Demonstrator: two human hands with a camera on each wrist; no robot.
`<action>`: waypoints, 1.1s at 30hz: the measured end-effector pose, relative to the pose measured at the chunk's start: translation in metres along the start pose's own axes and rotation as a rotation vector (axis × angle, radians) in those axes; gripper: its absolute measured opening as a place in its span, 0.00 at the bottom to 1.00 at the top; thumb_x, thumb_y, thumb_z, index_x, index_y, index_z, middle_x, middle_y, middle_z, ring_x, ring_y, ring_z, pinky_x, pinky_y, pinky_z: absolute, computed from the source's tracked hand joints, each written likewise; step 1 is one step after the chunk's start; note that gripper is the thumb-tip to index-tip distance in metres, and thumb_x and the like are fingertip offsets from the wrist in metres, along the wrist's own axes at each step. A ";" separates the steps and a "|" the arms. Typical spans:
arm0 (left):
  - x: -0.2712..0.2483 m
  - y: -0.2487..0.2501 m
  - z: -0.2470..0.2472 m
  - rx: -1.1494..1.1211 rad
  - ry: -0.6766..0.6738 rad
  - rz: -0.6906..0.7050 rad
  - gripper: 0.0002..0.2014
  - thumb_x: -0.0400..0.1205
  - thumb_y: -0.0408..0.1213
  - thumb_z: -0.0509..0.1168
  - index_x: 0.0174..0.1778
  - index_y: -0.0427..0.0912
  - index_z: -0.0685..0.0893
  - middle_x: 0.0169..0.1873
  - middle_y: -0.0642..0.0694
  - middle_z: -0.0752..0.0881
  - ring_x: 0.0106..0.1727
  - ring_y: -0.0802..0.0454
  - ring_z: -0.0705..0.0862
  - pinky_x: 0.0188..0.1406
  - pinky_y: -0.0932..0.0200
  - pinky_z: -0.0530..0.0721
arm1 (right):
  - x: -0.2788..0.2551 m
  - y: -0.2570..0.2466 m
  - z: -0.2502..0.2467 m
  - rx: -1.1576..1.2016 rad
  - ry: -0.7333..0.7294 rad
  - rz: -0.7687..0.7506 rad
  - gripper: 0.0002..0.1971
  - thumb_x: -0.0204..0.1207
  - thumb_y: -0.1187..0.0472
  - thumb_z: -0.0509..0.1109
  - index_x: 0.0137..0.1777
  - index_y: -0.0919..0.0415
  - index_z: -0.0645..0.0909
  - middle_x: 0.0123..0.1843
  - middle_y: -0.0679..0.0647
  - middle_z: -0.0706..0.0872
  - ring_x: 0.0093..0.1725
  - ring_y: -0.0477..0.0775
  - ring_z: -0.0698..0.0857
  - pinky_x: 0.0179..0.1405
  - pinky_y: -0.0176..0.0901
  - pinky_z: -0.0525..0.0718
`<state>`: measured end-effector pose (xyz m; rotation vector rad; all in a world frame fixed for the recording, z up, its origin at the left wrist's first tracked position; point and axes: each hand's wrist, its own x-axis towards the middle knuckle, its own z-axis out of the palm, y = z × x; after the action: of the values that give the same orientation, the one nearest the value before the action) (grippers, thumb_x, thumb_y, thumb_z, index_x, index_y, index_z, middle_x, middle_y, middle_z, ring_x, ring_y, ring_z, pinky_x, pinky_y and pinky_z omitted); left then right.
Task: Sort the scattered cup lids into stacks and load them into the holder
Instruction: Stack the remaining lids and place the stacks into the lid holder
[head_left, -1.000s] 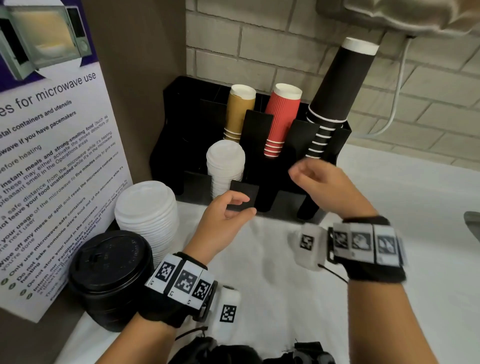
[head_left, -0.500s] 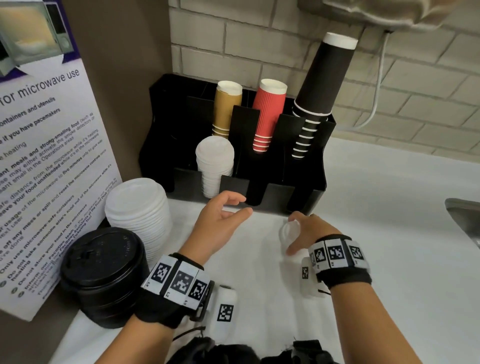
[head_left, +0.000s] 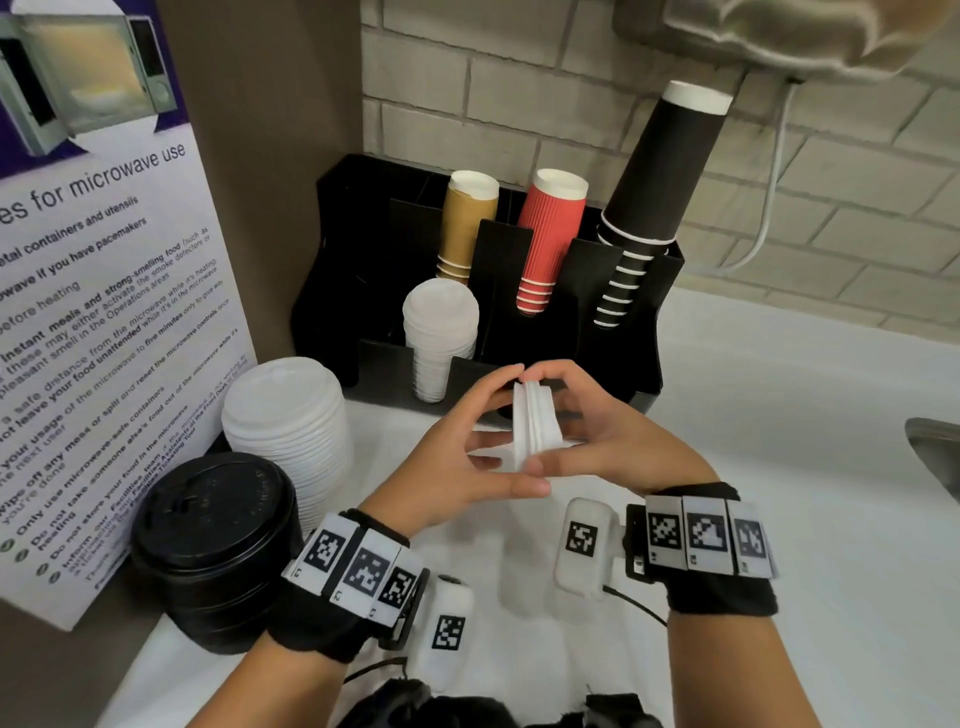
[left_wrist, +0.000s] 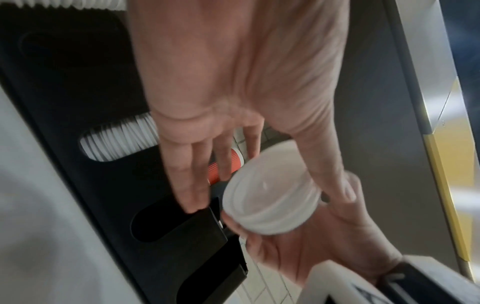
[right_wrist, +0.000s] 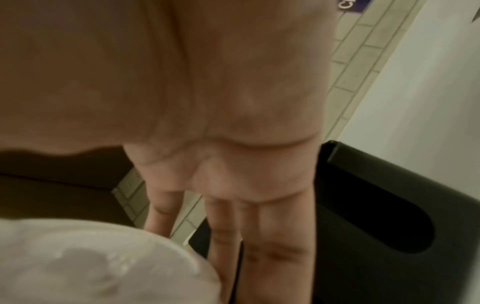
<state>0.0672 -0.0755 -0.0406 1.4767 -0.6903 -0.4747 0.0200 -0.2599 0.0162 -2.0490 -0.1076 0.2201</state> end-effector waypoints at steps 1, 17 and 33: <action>0.000 0.000 0.000 -0.012 0.019 0.039 0.46 0.65 0.41 0.83 0.75 0.69 0.68 0.70 0.61 0.78 0.69 0.56 0.80 0.62 0.52 0.85 | 0.000 -0.002 0.001 0.027 -0.001 -0.016 0.37 0.57 0.48 0.83 0.66 0.37 0.70 0.59 0.51 0.85 0.58 0.51 0.87 0.63 0.53 0.84; -0.002 0.008 0.004 -0.035 0.184 0.167 0.46 0.55 0.46 0.85 0.70 0.66 0.75 0.66 0.61 0.79 0.65 0.53 0.83 0.53 0.49 0.89 | 0.000 -0.004 0.008 0.288 0.052 -0.095 0.30 0.68 0.61 0.78 0.70 0.48 0.74 0.60 0.56 0.87 0.55 0.63 0.88 0.51 0.56 0.88; 0.002 0.005 -0.002 -0.017 0.277 0.189 0.50 0.54 0.51 0.86 0.72 0.71 0.70 0.67 0.66 0.78 0.66 0.57 0.81 0.53 0.54 0.89 | 0.018 -0.022 0.012 0.102 0.078 -0.113 0.30 0.63 0.60 0.83 0.63 0.41 0.77 0.55 0.50 0.87 0.53 0.48 0.89 0.51 0.42 0.88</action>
<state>0.0691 -0.0752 -0.0352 1.4116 -0.5960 -0.1270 0.0353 -0.2363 0.0284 -1.9406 -0.1597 0.0734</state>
